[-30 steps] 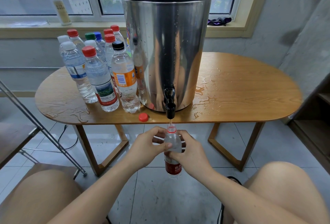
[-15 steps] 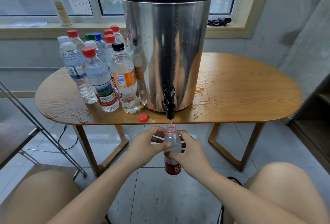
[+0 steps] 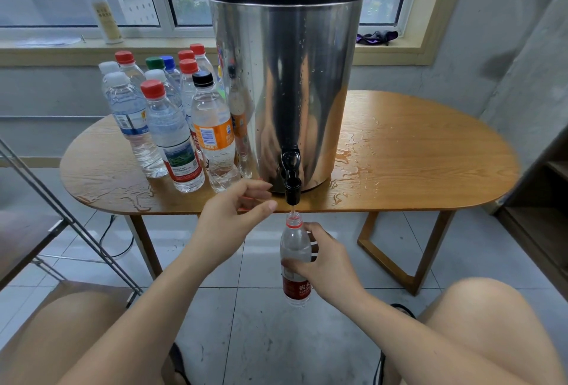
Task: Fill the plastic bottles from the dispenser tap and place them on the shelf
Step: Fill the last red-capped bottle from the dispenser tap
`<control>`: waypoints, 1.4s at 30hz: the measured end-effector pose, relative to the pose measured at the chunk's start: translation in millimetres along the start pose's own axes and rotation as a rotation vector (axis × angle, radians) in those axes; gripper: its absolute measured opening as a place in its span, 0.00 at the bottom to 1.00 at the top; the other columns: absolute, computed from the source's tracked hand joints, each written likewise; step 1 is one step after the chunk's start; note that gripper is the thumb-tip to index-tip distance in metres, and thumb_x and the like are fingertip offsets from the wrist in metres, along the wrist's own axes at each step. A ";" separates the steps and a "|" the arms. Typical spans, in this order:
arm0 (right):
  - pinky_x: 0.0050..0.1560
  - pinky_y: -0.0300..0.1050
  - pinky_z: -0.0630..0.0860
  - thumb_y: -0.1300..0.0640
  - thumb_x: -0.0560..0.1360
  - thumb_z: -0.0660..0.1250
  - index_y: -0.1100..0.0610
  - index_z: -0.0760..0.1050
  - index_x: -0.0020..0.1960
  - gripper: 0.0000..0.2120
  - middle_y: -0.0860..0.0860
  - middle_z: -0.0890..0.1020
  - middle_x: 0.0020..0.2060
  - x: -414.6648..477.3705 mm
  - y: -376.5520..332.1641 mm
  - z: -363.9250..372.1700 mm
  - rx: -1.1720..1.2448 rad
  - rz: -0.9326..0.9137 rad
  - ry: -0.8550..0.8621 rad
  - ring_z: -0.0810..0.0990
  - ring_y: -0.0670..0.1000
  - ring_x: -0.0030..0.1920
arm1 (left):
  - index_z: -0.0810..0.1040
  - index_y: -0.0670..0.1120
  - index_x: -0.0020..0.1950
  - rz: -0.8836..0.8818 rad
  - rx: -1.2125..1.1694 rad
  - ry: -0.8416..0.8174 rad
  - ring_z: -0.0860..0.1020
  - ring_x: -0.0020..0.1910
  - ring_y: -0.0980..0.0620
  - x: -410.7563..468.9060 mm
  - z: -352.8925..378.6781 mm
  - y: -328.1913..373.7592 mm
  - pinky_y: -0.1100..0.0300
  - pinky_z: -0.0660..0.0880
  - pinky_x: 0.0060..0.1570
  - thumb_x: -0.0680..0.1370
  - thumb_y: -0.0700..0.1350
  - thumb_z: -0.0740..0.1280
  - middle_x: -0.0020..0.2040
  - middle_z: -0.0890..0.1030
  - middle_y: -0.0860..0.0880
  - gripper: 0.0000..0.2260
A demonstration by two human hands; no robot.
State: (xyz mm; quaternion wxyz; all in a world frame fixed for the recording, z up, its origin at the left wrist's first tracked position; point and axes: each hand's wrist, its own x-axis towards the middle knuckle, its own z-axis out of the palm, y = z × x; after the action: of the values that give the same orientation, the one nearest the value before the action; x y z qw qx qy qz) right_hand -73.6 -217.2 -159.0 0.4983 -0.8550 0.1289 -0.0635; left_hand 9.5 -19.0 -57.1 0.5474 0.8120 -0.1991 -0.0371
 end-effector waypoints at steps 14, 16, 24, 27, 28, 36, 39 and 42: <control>0.62 0.53 0.84 0.45 0.70 0.84 0.33 0.72 0.66 0.31 0.38 0.82 0.59 0.9 -2.9 -1.1 0.037 0.025 -0.015 0.82 0.46 0.60 | 0.82 0.58 0.66 0.042 0.007 0.039 0.84 0.53 0.64 21.0 2.6 43.6 0.54 0.82 0.57 0.82 0.54 0.74 0.52 0.87 0.62 0.12; 0.62 0.53 0.84 0.46 0.70 0.84 0.32 0.71 0.65 0.31 0.38 0.81 0.60 0.2 -3.7 -1.8 0.039 0.026 -0.023 0.81 0.46 0.60 | 0.82 0.58 0.66 0.033 0.020 0.053 0.84 0.53 0.64 22.9 4.6 46.2 0.55 0.82 0.57 0.83 0.55 0.73 0.51 0.87 0.62 0.12; 0.62 0.53 0.84 0.46 0.72 0.83 0.31 0.71 0.64 0.29 0.38 0.82 0.58 0.2 -5.7 -2.4 0.041 0.035 -0.028 0.81 0.46 0.60 | 0.83 0.54 0.62 -0.010 -0.070 0.102 0.86 0.49 0.62 24.8 12.5 55.7 0.59 0.81 0.56 0.83 0.53 0.74 0.47 0.89 0.57 0.09; 0.63 0.55 0.84 0.45 0.72 0.82 0.33 0.71 0.66 0.30 0.39 0.82 0.59 0.2 -6.0 -1.4 0.046 0.046 -0.033 0.81 0.47 0.61 | 0.83 0.53 0.61 -0.032 -0.092 0.117 0.86 0.45 0.63 26.2 17.0 58.4 0.56 0.82 0.55 0.83 0.53 0.74 0.45 0.88 0.57 0.09; 0.63 0.55 0.84 0.46 0.72 0.82 0.32 0.71 0.66 0.30 0.38 0.81 0.59 0.1 -6.2 -1.5 0.046 0.050 -0.035 0.81 0.48 0.62 | 0.83 0.53 0.60 -0.035 -0.093 0.124 0.85 0.44 0.63 26.7 18.1 59.3 0.57 0.81 0.54 0.83 0.53 0.74 0.44 0.88 0.57 0.08; 0.64 0.56 0.83 0.46 0.73 0.82 0.33 0.70 0.66 0.30 0.37 0.80 0.59 2.3 -8.2 -1.8 0.028 0.070 -0.039 0.81 0.49 0.63 | 0.84 0.52 0.57 -0.059 -0.156 0.154 0.86 0.47 0.63 30.9 20.8 63.5 0.54 0.82 0.59 0.81 0.49 0.77 0.43 0.89 0.56 0.07; 0.62 0.52 0.83 0.46 0.73 0.82 0.32 0.69 0.65 0.29 0.37 0.80 0.58 3.5 -7.9 -1.5 0.027 0.058 -0.026 0.81 0.48 0.61 | 0.84 0.52 0.58 -0.052 -0.194 0.146 0.87 0.49 0.61 30.5 21.2 63.1 0.51 0.83 0.61 0.81 0.47 0.77 0.44 0.89 0.55 0.07; 0.58 0.45 0.82 0.46 0.73 0.82 0.31 0.68 0.64 0.29 0.37 0.79 0.57 3.8 -8.1 -1.9 0.022 0.048 -0.028 0.80 0.46 0.59 | 0.84 0.50 0.59 -0.011 -0.210 0.146 0.87 0.50 0.59 29.3 20.1 62.8 0.51 0.83 0.62 0.81 0.45 0.77 0.45 0.89 0.53 0.08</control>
State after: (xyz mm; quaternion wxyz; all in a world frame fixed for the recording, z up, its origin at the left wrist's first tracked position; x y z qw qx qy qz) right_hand -69.1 -216.1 -151.1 0.5109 -0.8469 0.1416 -0.0413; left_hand 13.1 -67.4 -3.7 0.6423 0.7518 -0.1494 -0.0013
